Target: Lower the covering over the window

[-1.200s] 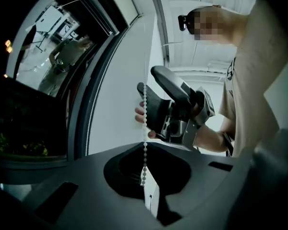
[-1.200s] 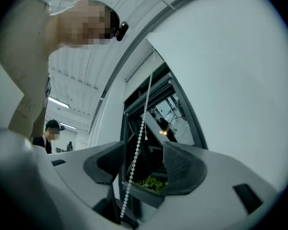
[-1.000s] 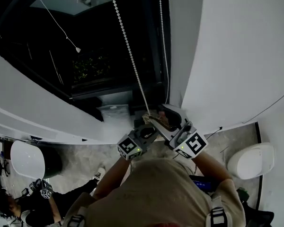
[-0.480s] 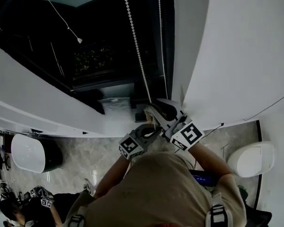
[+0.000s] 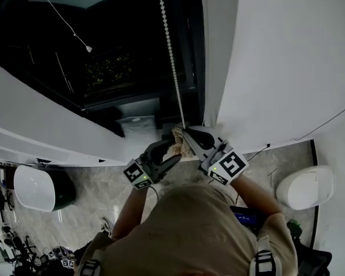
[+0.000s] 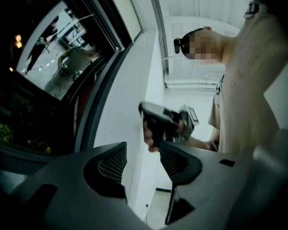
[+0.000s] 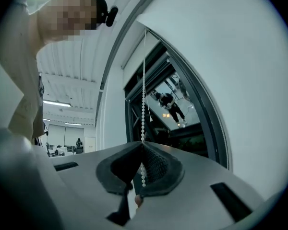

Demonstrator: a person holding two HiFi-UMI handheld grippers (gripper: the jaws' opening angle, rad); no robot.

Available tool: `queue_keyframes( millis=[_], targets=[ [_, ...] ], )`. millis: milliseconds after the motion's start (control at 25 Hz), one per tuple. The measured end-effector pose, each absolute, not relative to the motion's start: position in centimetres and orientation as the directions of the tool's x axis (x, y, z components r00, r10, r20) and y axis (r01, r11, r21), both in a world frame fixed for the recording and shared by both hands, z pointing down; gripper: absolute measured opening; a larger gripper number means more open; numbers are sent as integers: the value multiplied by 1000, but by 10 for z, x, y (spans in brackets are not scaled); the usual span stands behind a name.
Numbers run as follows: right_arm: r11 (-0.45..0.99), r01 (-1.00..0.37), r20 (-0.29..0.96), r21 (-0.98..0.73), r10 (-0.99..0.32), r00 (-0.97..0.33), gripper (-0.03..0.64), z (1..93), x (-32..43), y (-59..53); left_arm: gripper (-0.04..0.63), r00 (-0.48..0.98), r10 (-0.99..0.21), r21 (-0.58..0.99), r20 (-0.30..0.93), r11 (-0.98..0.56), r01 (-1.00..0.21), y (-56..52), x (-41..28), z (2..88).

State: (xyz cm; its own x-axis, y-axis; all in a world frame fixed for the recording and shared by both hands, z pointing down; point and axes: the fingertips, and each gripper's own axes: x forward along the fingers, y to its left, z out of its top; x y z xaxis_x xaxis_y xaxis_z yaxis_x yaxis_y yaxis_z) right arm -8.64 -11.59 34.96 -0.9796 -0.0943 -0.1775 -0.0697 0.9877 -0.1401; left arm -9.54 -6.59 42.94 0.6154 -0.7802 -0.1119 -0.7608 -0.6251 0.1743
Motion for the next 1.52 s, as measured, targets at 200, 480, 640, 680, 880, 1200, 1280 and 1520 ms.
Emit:
queue_keyframes(
  millis=[200,480,640,680,880,1200,1280,1520],
  targets=[
    [973,-40,-53,-229,-54,-997,12,405,-85,-99,212,608,-763,73,-220,-634,-769,-91,-99,326],
    [985,-59,-62,-163,-70,-996,12,400,-78,-91,15,553,-823,-38,-128,-553,-832,-116,-78,299],
    [987,-67,-228,-149,-100,-968,142,359,-61,-102,15,527,-844,-93,-103,-519,-849,-116,-83,316],
    [985,-70,-271,-156,-111,-956,146,346,-55,-107,15,534,-843,-87,-73,-528,-845,-116,-81,329],
    [994,-69,-288,-82,-90,-953,142,314,-63,-108,15,574,-819,0,-17,-574,-819,-102,-60,378],
    [995,-92,-277,-37,-98,-956,14,320,-66,-104,15,629,-777,-40,-14,-628,-777,-87,-48,378],
    [989,-123,-240,-77,-138,-961,12,338,-63,-110,38,662,-749,-77,-6,-660,-747,-78,-58,373],
    [986,-30,-45,-163,-38,-998,11,402,-82,-81,138,664,-735,-56,-137,-664,-746,-98,-74,283]
  ],
)
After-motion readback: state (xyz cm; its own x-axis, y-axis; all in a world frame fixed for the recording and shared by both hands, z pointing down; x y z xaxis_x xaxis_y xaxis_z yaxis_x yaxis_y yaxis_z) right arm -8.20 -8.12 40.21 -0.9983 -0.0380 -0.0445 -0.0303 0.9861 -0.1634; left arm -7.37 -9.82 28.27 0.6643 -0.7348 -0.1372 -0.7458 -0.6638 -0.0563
